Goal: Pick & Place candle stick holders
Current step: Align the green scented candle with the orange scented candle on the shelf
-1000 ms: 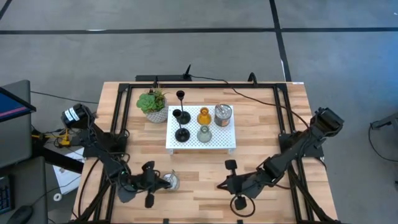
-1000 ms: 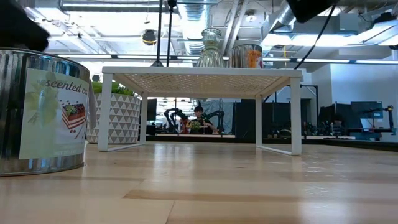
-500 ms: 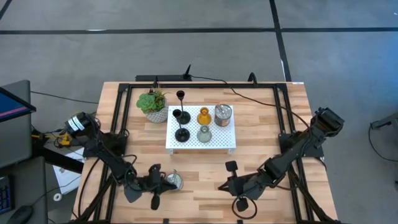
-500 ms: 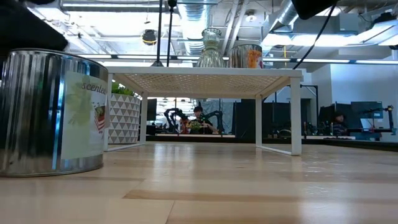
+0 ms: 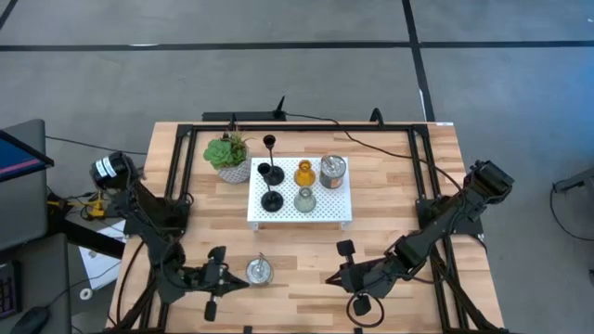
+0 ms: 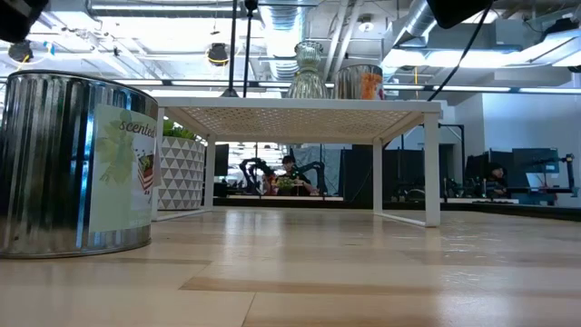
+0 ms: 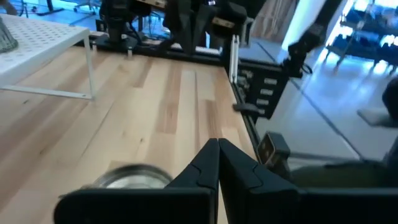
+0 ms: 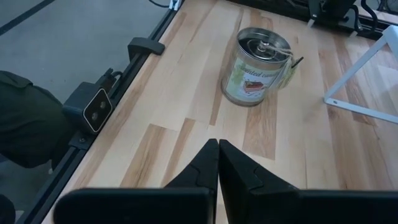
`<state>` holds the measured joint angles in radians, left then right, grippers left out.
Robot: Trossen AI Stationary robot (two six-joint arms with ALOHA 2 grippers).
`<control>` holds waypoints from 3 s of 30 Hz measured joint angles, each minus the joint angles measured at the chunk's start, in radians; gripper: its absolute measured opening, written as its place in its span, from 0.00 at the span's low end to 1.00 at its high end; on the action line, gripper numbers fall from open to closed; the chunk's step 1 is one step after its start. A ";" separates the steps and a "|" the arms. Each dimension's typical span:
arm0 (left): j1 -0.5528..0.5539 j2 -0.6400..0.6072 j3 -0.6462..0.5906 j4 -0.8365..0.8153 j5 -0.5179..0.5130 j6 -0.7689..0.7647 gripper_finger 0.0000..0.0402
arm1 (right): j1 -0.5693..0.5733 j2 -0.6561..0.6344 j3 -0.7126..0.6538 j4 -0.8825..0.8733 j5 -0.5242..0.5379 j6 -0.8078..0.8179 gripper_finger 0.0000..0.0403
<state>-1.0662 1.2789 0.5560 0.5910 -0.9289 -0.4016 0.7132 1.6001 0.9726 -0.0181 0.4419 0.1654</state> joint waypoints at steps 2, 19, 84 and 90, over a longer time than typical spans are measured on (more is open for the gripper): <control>-0.017 -0.029 0.000 -0.059 -0.004 -0.005 0.01 | 0.000 0.000 0.000 -0.001 0.000 0.000 0.01; 0.116 -0.014 0.001 -0.452 0.347 -0.315 0.01 | -0.011 0.000 0.000 0.000 0.000 0.011 0.01; 0.333 0.208 0.082 -0.298 0.878 -0.425 0.01 | -0.001 0.001 0.000 -0.078 0.000 0.045 0.01; 0.333 0.208 0.082 -0.290 0.876 -0.420 0.01 | -0.001 0.001 0.000 -0.079 0.000 0.045 0.01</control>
<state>-0.7330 1.4868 0.6384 0.3010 -0.0528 -0.8211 0.7124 1.6009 0.9730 -0.0967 0.4416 0.2104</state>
